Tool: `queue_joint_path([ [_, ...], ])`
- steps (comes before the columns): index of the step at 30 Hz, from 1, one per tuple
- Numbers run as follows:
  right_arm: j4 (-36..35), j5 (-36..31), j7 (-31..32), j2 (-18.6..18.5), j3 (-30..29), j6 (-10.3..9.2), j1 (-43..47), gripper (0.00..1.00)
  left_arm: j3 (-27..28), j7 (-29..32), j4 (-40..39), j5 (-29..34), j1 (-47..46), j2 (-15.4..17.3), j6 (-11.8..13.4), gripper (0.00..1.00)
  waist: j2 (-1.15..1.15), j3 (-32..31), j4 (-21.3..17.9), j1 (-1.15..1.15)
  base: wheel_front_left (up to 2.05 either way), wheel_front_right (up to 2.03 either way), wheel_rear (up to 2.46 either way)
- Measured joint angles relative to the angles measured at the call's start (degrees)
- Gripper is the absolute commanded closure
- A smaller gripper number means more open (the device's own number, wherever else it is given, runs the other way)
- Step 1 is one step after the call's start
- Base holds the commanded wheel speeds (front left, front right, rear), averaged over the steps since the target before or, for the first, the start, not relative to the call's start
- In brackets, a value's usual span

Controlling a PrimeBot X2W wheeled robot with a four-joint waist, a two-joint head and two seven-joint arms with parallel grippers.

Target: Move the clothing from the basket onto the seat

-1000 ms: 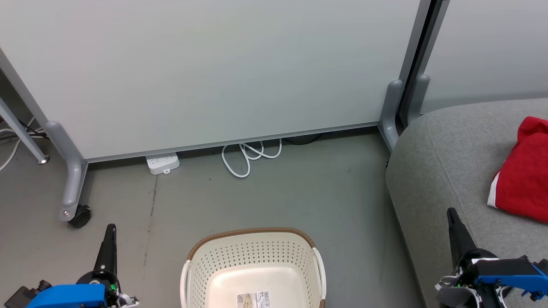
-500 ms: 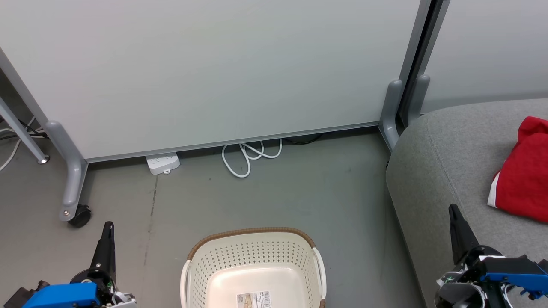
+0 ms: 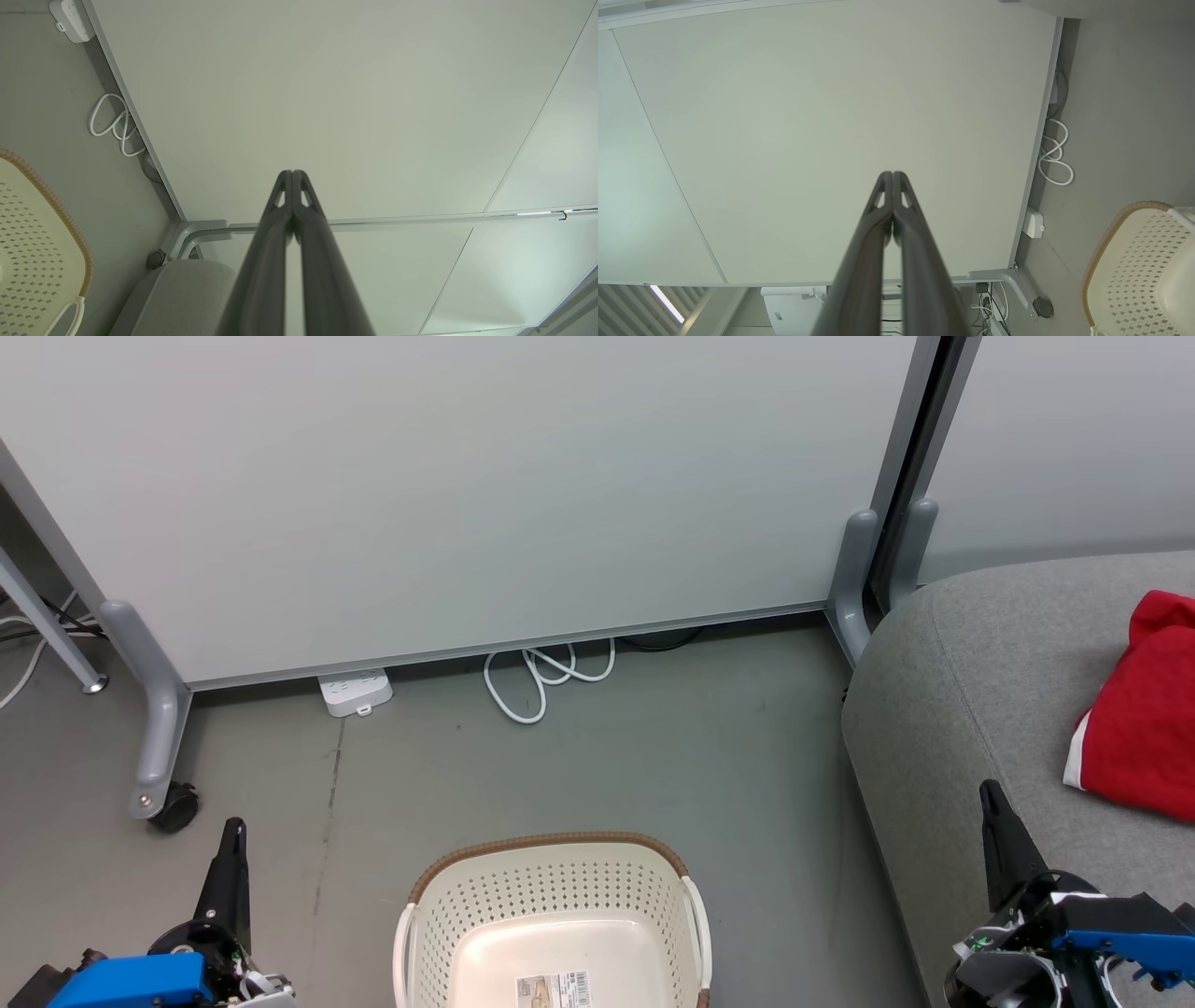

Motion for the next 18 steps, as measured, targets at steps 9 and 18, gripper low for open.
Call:
queue_joint_path([
  [9,0.0,0.0,0.0,0.0,0.0,0.0,-0.01,1.0,0.01,0.0,-0.01,0.0,-0.01,0.0,0.0,1.0,0.0,0.0,0.0,0.0,0.0,0.0,0.0],
  [18,0.0,0.0,0.0,0.0,0.0,0.0,-0.01,1.0,0.01,0.0,-0.01,0.0,-0.01,0.0,0.0,1.0,0.0,0.0,0.0,0.0,0.0,0.0,0.0],
])
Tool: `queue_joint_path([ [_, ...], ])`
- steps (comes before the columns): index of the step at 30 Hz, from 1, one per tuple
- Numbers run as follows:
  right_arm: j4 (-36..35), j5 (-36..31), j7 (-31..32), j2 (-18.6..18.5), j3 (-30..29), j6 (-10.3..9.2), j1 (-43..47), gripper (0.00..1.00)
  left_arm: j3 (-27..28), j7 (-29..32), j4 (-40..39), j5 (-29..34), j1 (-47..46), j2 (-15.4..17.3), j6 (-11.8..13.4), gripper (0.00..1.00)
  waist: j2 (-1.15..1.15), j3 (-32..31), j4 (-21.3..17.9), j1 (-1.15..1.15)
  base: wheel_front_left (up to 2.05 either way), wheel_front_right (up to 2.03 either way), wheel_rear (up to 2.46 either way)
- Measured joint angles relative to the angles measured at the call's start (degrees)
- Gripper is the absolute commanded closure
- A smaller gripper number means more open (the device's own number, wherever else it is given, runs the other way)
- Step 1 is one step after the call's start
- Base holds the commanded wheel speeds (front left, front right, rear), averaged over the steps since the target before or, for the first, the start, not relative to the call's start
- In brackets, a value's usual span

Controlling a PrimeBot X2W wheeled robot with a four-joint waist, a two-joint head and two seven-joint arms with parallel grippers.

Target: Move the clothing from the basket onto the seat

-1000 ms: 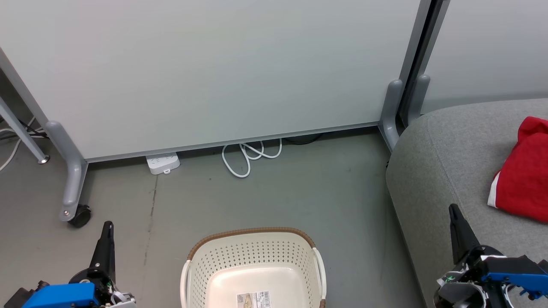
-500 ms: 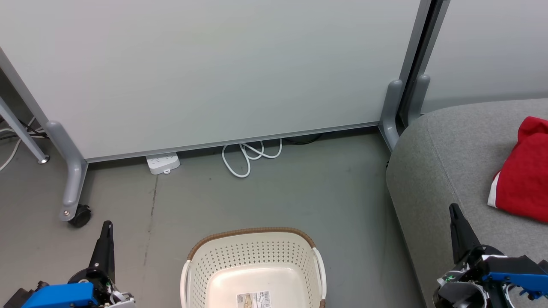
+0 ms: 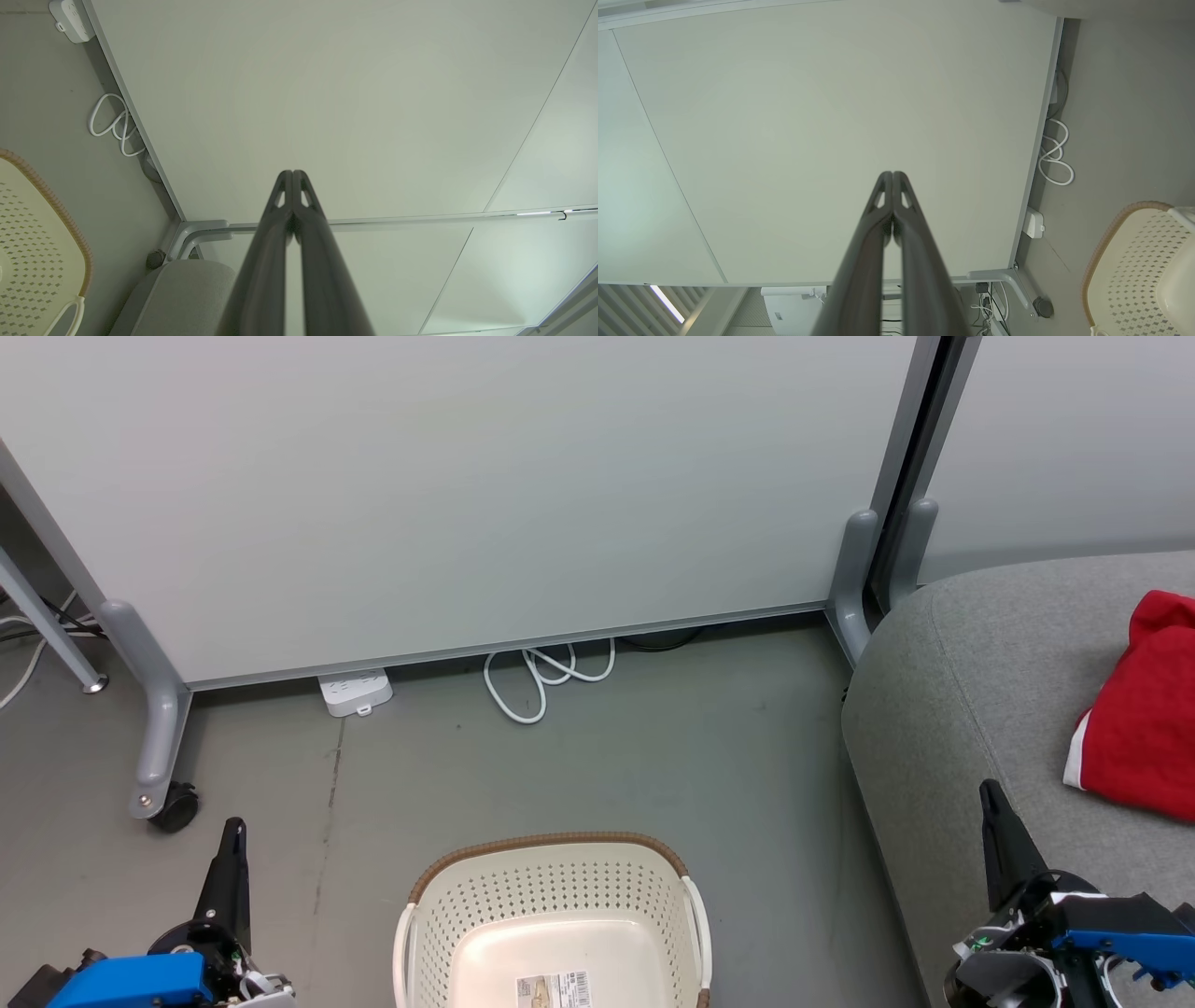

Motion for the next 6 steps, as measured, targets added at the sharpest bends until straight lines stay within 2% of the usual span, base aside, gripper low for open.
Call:
queue_joint_path([
  [6,0.0,0.0,0.0,0.01,0.0,0.0,0.0,1.0,0.0,0.0,0.0,0.0,0.0,0.0,0.0,1.0,0.0,0.0,0.0,0.0,0.0,0.0,0.0],
])
